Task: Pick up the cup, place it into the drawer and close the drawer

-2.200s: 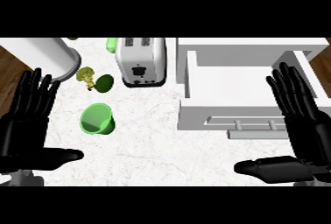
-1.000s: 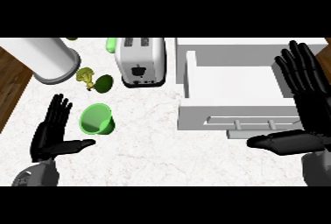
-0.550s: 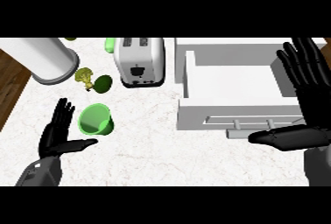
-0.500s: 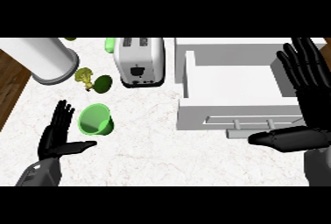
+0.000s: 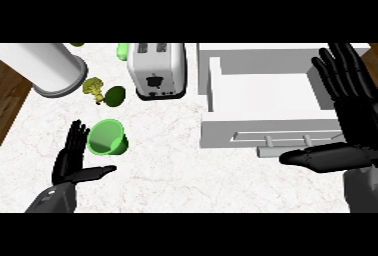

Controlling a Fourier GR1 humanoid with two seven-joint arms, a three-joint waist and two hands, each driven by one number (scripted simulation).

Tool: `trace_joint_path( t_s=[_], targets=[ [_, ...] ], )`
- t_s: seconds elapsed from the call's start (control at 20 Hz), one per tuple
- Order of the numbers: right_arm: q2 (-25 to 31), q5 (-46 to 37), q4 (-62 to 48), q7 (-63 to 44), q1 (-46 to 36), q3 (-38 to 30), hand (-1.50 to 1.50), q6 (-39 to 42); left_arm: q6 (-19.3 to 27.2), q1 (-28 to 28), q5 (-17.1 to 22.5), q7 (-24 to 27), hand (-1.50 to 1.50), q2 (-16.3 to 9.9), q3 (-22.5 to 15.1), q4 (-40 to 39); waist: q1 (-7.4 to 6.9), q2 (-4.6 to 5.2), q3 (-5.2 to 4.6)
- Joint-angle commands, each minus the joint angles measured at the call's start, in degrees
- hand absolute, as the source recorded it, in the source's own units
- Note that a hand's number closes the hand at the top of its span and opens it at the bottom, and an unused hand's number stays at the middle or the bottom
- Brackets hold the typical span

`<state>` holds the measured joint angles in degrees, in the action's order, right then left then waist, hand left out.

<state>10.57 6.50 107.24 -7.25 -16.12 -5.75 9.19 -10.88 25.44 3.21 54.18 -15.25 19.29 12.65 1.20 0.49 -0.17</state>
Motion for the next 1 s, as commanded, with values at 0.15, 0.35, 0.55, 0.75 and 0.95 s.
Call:
trace_joint_path(
  t_s=[0.15,0.35,0.55,0.75,0.95],
  targets=[
    [0.36,1.34,1.68,0.56,2.03,-0.68,-1.50,1.40,-1.49,1.30,0.00,5.10,-1.50,-0.59,1.02,-3.99,0.50,0.14,-0.06],
    [-1.09,-1.35,-1.28,-0.07,-1.74,0.91,-1.50,-1.00,-0.54,5.68,-0.39,1.33,-1.50,-0.43,0.81,-4.57,0.39,0.28,-0.07],
    [0.80,1.04,-0.53,-0.45,-0.90,-0.39,-1.50,1.64,-0.40,4.31,-1.32,5.10,-1.50,1.71,0.06,-4.58,0.57,0.34,-0.09],
    [1.54,0.99,1.11,-3.00,-2.43,-0.76,-1.50,0.85,-3.49,5.30,-1.32,4.47,-1.50,3.30,-0.11,-4.95,0.92,0.38,-0.13],
    [1.34,0.00,0.56,-2.24,-1.07,0.20,-1.50,1.37,-11.10,6.91,0.00,2.98,1.50,1.99,0.63,-3.81,0.86,0.34,-0.13]
  ],
)
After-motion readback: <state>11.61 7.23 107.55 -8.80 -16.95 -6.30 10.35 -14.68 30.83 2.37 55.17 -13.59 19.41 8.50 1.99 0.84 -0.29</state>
